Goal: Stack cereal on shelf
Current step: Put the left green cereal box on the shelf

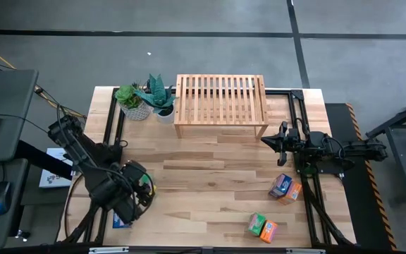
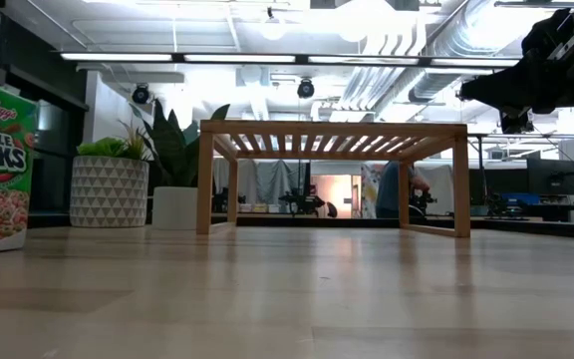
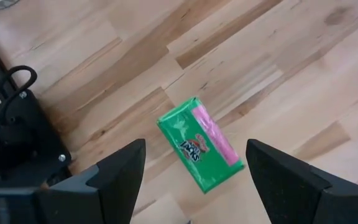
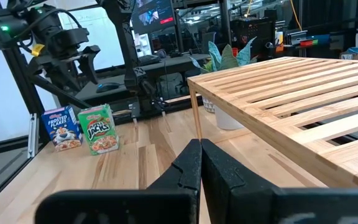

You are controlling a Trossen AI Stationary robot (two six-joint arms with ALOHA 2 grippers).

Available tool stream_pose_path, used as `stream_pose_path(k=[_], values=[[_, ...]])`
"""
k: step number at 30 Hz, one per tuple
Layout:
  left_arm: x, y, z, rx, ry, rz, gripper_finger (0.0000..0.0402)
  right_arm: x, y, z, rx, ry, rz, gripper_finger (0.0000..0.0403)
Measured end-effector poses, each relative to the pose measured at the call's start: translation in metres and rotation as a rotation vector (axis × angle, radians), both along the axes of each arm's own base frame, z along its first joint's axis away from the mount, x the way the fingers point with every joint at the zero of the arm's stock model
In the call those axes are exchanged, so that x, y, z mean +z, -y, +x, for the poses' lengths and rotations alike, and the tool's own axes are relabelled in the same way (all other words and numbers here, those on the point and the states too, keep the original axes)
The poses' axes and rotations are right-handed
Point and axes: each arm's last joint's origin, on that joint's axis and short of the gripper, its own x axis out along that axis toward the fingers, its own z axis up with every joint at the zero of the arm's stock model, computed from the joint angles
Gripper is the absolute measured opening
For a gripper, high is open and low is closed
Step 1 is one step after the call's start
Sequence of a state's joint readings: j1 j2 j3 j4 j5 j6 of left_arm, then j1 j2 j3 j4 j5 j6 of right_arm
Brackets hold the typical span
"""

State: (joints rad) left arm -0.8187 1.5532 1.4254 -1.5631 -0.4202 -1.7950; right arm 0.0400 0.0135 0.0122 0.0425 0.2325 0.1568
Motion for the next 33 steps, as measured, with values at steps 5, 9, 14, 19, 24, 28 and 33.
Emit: stream_pose_path(k=[5,9,14,19,24,28,33], values=[[-0.003,-0.005,0.004,-0.002,-0.013,0.019,0.0279,0.0,0.0,0.0,0.0,0.0,0.0,0.0],[-0.012,-0.008,0.006,0.022,-0.033,0.017,0.0299,0.0,0.0,0.0,0.0,0.0,0.0,0.0],[-0.014,-0.009,0.006,0.038,-0.063,-0.006,0.0303,0.0,0.0,0.0,0.0,0.0,0.0,0.0],[-0.014,-0.007,0.005,0.078,0.002,0.014,0.0301,0.0,0.0,0.0,0.0,0.0,0.0,0.0],[-0.019,0.003,0.01,0.122,0.086,-0.019,0.0301,0.0,0.0,0.0,0.0,0.0,0.0,0.0],[-0.03,0.012,0.014,0.124,0.078,-0.007,0.0301,0.0,0.0,0.0,0.0,0.0,0.0,0.0],[-0.042,0.018,0.013,0.121,0.014,0.062,0.0301,0.0,0.0,0.0,0.0,0.0,0.0,0.0]])
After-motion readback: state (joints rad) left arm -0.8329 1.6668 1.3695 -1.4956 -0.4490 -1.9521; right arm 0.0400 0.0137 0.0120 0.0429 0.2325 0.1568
